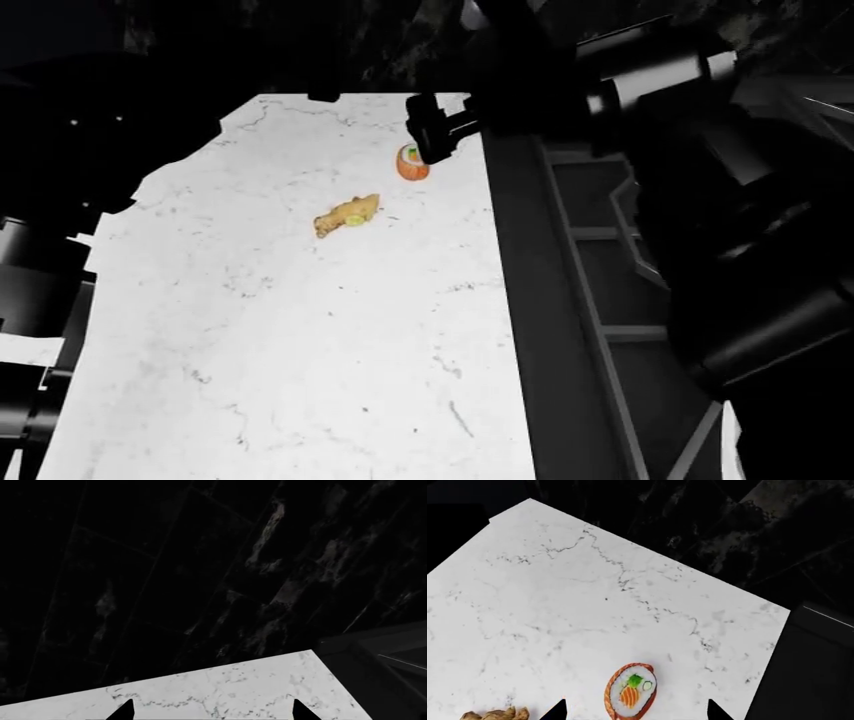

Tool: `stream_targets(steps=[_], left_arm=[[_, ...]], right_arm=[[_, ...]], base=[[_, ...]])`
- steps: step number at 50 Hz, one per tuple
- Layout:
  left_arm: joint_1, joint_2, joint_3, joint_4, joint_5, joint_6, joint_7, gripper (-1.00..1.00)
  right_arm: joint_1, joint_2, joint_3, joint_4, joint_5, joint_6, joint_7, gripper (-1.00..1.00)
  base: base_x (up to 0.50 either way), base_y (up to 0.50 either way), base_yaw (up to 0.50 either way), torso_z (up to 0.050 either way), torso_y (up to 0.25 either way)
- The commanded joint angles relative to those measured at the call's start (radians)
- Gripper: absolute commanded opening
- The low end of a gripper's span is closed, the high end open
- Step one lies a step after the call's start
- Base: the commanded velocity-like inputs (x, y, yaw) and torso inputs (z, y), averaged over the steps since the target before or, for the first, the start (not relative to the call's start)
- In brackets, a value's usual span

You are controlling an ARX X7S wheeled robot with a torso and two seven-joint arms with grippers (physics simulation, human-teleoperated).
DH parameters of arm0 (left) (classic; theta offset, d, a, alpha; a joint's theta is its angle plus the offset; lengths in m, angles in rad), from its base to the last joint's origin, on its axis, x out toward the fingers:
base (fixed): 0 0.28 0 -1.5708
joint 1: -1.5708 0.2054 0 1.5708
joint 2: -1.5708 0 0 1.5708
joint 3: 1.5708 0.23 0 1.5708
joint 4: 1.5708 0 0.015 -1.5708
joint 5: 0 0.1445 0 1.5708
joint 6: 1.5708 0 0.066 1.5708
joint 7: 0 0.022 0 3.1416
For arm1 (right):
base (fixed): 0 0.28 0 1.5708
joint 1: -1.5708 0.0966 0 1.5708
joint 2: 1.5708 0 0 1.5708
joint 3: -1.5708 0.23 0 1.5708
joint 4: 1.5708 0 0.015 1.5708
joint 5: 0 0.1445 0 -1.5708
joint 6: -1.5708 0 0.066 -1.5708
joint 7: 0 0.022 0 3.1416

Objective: Place both pans onto different burners. Then place the ginger and the sushi on different pans.

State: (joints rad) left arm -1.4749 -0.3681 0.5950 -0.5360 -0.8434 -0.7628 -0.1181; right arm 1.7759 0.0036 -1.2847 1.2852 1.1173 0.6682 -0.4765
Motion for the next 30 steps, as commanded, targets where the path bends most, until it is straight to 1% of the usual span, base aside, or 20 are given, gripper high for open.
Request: stream_targets(steps=[1, 9, 18, 23, 30], left_arm=[[0.002, -0.007, -0.001, -0.001, -0.002, 0.0, 0.001, 1.0], [0.006, -0.012, -0.003, -0.006, -0.002, 0.004, 0.003, 1.0], [0.015, -0.02, -0.009, 0.011, -0.01, -0.002, -0.006, 1.0], [0.019, -0.022, -0.011, 0.023, -0.015, -0.008, -0.013, 1.0], [0.022, -0.025, -0.01, 0.021, -0.014, -0.006, -0.014, 1.0]], right_arm=[[-0.013, -0.004, -0.168, -0.017, 0.204, -0.012, 0.059, 1.0], [-0.027, -0.004, -0.227, -0.042, 0.255, -0.016, 0.073, 1.0], [-0.048, -0.004, -0.238, -0.039, 0.273, -0.022, 0.092, 1.0], [-0.055, -0.004, -0.235, -0.028, 0.285, -0.054, 0.099, 1.0], [-0.075, -0.004, -0.234, -0.02, 0.286, -0.137, 0.1, 1.0]], base=[[0.0, 0.0, 0.0, 0.0, 0.0], [0.0, 0.0, 0.0, 0.0, 0.0], [0.0, 0.0, 0.0, 0.0, 0.0], [0.0, 0.0, 0.0, 0.0, 0.0], [0.0, 0.0, 0.0, 0.0, 0.0]])
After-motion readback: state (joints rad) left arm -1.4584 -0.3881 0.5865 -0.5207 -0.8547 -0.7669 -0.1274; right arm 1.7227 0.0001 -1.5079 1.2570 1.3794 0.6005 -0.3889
